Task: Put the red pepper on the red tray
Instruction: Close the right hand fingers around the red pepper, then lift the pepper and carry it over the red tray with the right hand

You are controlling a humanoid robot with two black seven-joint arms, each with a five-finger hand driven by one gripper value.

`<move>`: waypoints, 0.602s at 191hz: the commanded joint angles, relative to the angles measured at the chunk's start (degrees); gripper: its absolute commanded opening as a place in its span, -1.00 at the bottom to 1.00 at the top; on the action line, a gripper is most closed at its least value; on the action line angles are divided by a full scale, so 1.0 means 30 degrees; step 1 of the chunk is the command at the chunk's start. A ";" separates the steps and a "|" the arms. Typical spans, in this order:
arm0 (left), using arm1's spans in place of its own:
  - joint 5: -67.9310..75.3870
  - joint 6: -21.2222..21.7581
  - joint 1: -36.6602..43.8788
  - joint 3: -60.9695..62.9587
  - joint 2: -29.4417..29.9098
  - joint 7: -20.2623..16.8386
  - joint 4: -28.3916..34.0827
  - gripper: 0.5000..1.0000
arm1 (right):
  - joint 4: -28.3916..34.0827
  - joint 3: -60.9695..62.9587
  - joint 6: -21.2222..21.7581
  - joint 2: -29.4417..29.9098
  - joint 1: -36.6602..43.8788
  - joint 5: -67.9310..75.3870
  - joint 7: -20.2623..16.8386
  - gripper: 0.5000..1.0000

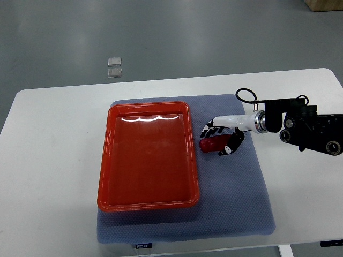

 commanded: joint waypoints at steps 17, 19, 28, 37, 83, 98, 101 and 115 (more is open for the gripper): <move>0.0000 0.0000 0.0000 0.0000 0.0000 -0.0002 0.0000 1.00 | -0.0001 -0.0348 -0.0087 0.0005 -0.0055 -0.0231 0.0062 -0.49; 0.0000 0.0000 0.0000 0.0000 0.0000 -0.0002 0.0000 1.00 | -0.0001 -0.0348 -0.0116 0.0005 -0.0055 -0.0231 0.0062 -0.56; 0.0000 0.0000 0.0000 0.0000 0.0000 -0.0002 0.0000 1.00 | -0.0001 -0.0377 -0.0262 0.0034 -0.0084 -0.0319 0.0062 -0.81; 0.0000 0.0000 0.0000 0.0000 0.0000 -0.0002 0.0000 1.00 | -0.0030 -0.0407 -0.0497 -0.0024 -0.0055 -0.0319 0.0033 -1.00; 0.0000 0.0000 0.0000 0.0000 0.0000 0.0028 0.0000 1.00 | 0.0263 -0.0319 -0.0321 -0.0844 0.1117 -0.0143 0.0062 -1.00; 0.0000 0.0000 0.0000 0.0000 0.0000 0.0027 0.0000 1.00 | 0.0906 -0.0290 -0.0058 -0.1313 0.2141 0.0032 0.0062 -1.00; 0.0000 0.0000 0.0000 0.0000 0.0000 0.0028 0.0000 1.00 | 0.0966 -0.0290 0.0001 -0.1372 0.2260 0.0062 0.0062 -1.00; 0.0000 0.0000 0.0000 0.0000 0.0000 -0.0002 0.0000 1.00 | 0.1435 -0.0260 0.0236 -0.1548 0.3197 0.0325 0.0062 -1.00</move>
